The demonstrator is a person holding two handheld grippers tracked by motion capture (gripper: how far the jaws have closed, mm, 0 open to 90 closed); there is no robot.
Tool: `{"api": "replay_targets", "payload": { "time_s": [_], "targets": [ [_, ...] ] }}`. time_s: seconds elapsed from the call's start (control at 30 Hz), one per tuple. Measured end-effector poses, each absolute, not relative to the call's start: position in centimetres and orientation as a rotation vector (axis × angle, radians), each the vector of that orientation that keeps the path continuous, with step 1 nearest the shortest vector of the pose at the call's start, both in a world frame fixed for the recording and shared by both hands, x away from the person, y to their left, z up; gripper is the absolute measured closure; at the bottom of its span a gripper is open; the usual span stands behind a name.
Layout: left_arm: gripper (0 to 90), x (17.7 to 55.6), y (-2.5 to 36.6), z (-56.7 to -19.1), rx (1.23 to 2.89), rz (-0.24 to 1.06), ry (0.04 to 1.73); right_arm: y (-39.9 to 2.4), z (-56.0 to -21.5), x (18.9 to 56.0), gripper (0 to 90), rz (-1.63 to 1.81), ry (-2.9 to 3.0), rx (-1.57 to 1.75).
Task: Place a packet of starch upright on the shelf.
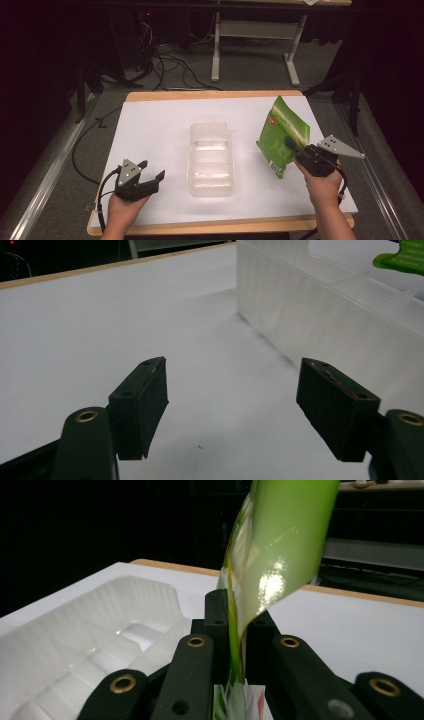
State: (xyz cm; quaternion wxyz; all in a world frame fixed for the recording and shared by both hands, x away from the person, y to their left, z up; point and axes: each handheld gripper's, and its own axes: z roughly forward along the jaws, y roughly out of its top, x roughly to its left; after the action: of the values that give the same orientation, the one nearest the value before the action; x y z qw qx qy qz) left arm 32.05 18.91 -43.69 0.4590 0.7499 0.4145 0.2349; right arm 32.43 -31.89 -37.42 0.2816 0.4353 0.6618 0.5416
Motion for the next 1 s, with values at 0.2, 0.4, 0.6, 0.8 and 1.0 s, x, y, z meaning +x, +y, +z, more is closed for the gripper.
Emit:
{"api": "replay_targets", "payload": {
  "time_s": [0.2,0.4,0.6,0.8,1.0],
  "targets": [
    [29.4,32.1,18.9,-43.7,1.847,0.578,1.019,-32.0,-36.6,32.1,84.6,1.483,1.724,1.149],
    [29.4,32.1,18.9,-43.7,1.847,0.578,1.017,-31.7,-36.1,32.0,84.5,1.505,1.714,1.131],
    [29.3,32.1,18.8,-43.8,1.850,0.580,1.017,-31.0,-35.8,32.3,84.6,1.524,1.742,1.099],
    [29.2,32.0,19.0,-43.8,1.847,0.583,1.020,-29.5,-35.2,33.2,84.7,1.558,1.795,1.047],
    [29.2,32.0,19.1,-43.8,1.842,0.583,1.024,-28.4,-34.9,34.0,84.7,1.578,1.826,1.019]
  ]
}}
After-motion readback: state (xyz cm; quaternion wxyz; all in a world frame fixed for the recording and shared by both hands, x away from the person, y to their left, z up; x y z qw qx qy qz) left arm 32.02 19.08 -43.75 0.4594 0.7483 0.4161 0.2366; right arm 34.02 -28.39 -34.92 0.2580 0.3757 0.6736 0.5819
